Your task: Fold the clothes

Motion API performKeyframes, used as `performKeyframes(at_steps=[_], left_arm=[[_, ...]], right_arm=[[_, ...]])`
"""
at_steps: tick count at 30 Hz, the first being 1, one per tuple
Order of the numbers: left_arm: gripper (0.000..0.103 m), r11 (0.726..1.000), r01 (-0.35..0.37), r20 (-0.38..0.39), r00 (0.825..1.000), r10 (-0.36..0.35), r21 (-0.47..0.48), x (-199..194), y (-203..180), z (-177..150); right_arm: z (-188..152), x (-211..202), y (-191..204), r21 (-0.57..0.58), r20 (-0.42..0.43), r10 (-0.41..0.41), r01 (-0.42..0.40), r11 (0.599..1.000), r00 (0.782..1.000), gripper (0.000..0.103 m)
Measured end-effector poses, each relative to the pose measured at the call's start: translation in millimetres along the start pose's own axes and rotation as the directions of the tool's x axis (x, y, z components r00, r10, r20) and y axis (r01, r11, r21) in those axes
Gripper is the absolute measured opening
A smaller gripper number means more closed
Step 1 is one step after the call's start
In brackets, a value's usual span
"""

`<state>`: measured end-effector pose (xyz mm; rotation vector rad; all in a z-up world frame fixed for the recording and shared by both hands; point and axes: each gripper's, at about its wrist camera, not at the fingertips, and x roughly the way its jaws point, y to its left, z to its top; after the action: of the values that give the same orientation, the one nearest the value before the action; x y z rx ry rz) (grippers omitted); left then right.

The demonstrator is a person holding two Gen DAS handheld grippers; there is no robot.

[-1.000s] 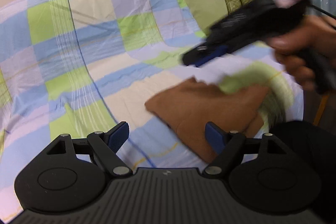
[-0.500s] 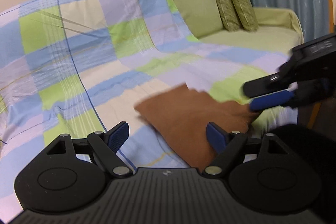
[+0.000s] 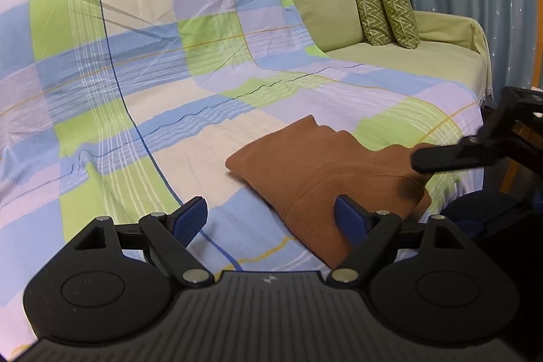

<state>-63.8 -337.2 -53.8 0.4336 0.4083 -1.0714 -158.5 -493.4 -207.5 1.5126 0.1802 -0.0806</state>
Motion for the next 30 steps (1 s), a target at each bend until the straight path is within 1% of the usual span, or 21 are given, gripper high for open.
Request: performKeyframes(at_steps=[6,8,9,11,13,15,16,20,22,25,27,28,29,30], left_arm=[[0.084,1.0,-0.003,0.002,1.0,0.003,0.001,1,0,0],[0.085,1.0,0.002,-0.002,1.0,-0.002,-0.022,2,3,-2],[0.086,0.999,0.004,-0.004,1.0,-0.004,-0.032,3,4,-2],[0.086,0.999,0.007,-0.007,1.0,-0.007,-0.043,5,4,-3],[0.087,0.999,0.005,-0.008,1.0,-0.006,-0.05,5,4,-3],[0.088,0.998,0.005,-0.009,1.0,-0.006,-0.055,5,4,-4],[0.088,0.998,0.006,-0.009,1.0,-0.006,-0.056,5,4,-4],[0.088,0.998,0.007,-0.011,1.0,-0.008,-0.064,5,4,-4],[0.088,0.998,0.007,-0.013,1.0,-0.007,-0.068,5,5,-5],[0.088,0.997,0.003,-0.014,1.0,-0.004,-0.08,5,3,-5],[0.088,0.996,0.002,-0.016,1.0,-0.004,-0.091,5,3,-6],[0.088,0.995,0.005,-0.016,1.0,-0.006,-0.101,6,4,-6],[0.088,0.994,0.006,-0.018,1.0,-0.008,-0.111,6,5,-6],[0.088,0.993,0.007,-0.019,1.0,-0.009,-0.119,6,5,-6]], right_arm=[[4,9,-10,0.076,0.037,0.105,-0.108,0.991,0.994,0.068],[4,11,-9,0.073,0.044,0.162,-0.164,0.984,0.986,0.068],[4,11,-10,0.067,0.045,0.176,-0.179,0.982,0.983,0.067],[3,12,-12,0.05,0.045,0.163,-0.166,0.985,0.986,0.064],[0,9,-11,-0.005,0.039,0.096,-0.096,0.995,0.995,0.06],[-5,7,-7,-0.066,0.035,0.047,-0.044,0.997,0.998,0.059],[-7,7,-6,-0.075,0.033,0.038,-0.036,0.997,0.999,0.059],[-7,12,-6,-0.076,0.033,0.066,-0.063,0.995,0.997,0.061],[-2,17,-6,-0.059,0.053,0.102,-0.099,0.993,0.993,0.061],[1,23,-11,-0.012,0.075,0.13,-0.13,0.991,0.989,0.061],[1,26,-13,0.004,0.084,0.133,-0.134,0.991,0.988,0.06],[0,29,-10,-0.01,0.079,0.125,-0.124,0.992,0.989,0.059],[0,30,-8,-0.025,0.073,0.113,-0.112,0.993,0.991,0.052],[-1,30,-8,-0.028,0.069,0.097,-0.095,0.995,0.993,0.036]])
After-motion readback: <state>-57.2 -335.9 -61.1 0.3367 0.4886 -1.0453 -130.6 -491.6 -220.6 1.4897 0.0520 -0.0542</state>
